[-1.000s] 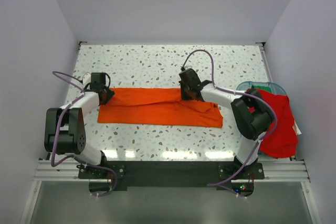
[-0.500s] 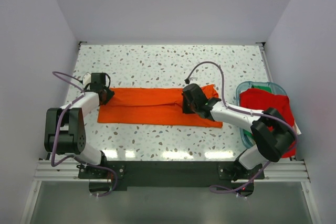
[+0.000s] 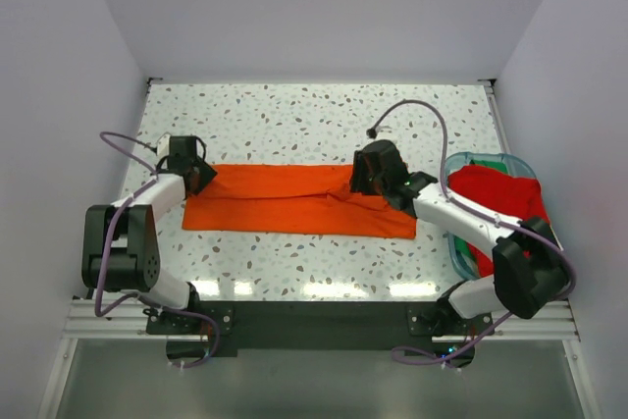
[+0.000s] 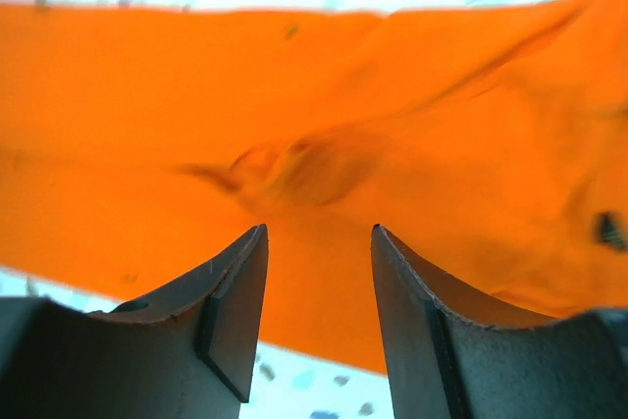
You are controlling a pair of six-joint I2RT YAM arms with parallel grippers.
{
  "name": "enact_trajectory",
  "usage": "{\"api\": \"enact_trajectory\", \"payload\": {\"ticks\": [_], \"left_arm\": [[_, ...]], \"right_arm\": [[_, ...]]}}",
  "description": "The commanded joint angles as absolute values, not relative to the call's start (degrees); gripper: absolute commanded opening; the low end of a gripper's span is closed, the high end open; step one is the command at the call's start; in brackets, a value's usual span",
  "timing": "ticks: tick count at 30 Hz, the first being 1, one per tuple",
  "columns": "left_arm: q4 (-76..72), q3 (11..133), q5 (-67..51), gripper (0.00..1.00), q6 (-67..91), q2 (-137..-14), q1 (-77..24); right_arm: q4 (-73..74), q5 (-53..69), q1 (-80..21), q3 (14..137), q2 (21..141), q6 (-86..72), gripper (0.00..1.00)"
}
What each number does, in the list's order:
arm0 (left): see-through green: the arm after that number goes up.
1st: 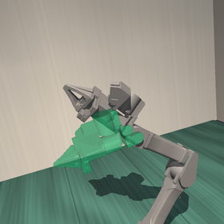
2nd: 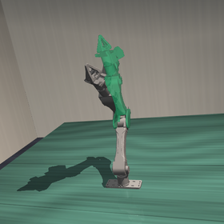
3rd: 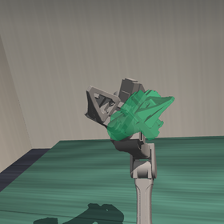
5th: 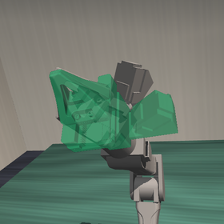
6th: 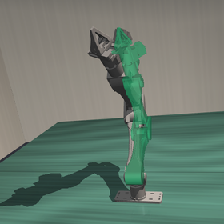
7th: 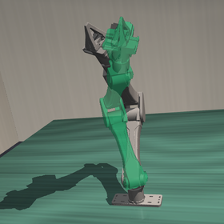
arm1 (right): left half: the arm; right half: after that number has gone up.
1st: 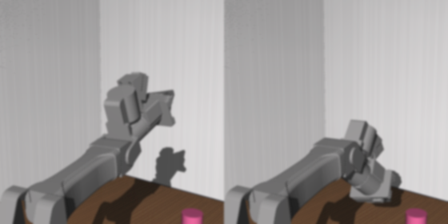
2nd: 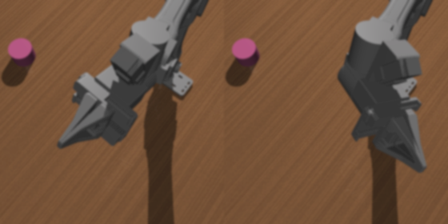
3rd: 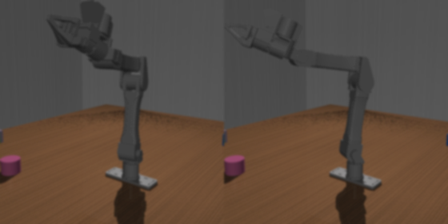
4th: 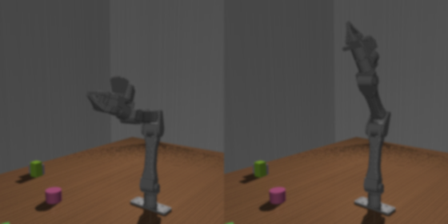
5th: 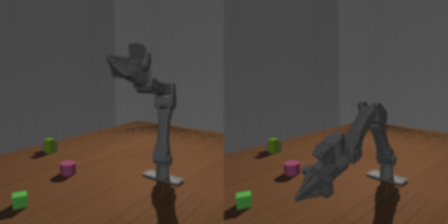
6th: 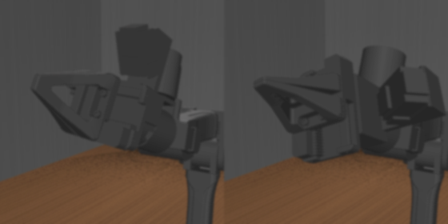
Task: Fold and stack the t-shirts
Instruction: Fold the tshirt
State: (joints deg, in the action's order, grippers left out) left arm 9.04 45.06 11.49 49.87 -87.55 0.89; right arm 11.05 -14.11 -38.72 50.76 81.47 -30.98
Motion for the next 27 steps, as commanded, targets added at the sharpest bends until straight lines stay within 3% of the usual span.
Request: {"api": "enact_trajectory", "payload": {"ticks": [1,12,19,27], "left_arm": [[1.16,45.17,6.35,0.43,45.01,-83.76,0.53],[-4.30,58.79,-4.99,0.62,31.83,-91.05,-23.19],[-3.96,67.40,-9.14,0.65,25.76,-100.62,-34.52],[-1.76,73.74,-8.27,0.65,22.68,-107.92,-39.99]], "right_arm": [[16.16,-16.18,-30.44,53.18,79.72,-29.09,0.49],[17.31,-6.86,-18.63,49.40,80.94,-30.41,0.44],[16.00,-4.22,-17.75,46.85,81.47,-31.81,0.43],[13.89,-4.04,-17.49,44.39,82.61,-32.69,0.42]]}}
